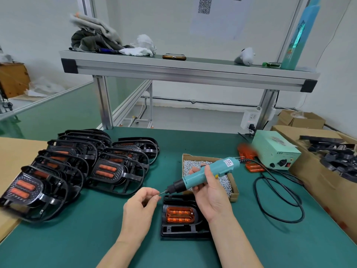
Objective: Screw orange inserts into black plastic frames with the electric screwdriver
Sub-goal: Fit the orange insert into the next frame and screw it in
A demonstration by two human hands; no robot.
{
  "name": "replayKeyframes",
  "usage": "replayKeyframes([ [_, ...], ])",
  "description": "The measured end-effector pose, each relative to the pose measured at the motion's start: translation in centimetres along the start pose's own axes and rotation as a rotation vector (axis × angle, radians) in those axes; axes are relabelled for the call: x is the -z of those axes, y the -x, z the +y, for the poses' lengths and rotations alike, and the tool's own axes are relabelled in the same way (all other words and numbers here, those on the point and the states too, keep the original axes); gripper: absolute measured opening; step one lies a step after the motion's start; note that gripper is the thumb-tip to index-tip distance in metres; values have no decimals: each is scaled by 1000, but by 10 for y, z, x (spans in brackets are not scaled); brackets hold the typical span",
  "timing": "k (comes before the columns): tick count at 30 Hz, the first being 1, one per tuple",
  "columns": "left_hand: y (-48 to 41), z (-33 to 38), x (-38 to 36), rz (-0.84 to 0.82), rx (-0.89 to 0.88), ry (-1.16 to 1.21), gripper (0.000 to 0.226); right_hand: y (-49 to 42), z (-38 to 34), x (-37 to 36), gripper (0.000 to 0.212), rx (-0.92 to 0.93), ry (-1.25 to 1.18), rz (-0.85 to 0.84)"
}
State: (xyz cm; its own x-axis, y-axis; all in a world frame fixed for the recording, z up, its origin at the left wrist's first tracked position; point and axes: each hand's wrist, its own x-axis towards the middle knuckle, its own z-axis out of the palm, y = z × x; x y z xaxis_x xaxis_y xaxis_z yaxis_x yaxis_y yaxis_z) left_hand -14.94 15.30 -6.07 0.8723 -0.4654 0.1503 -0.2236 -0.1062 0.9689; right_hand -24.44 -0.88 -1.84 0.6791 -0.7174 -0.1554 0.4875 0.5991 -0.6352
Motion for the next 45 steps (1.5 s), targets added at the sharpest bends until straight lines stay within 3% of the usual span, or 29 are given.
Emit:
replayKeyframes([
  [8, 3, 3, -2, -3, -39, -74, 26, 3, -1, -8, 19, 17, 62, 64],
  [45, 4, 11, 1, 33, 61, -24, 21, 11, 6, -11, 31, 18, -38, 144],
])
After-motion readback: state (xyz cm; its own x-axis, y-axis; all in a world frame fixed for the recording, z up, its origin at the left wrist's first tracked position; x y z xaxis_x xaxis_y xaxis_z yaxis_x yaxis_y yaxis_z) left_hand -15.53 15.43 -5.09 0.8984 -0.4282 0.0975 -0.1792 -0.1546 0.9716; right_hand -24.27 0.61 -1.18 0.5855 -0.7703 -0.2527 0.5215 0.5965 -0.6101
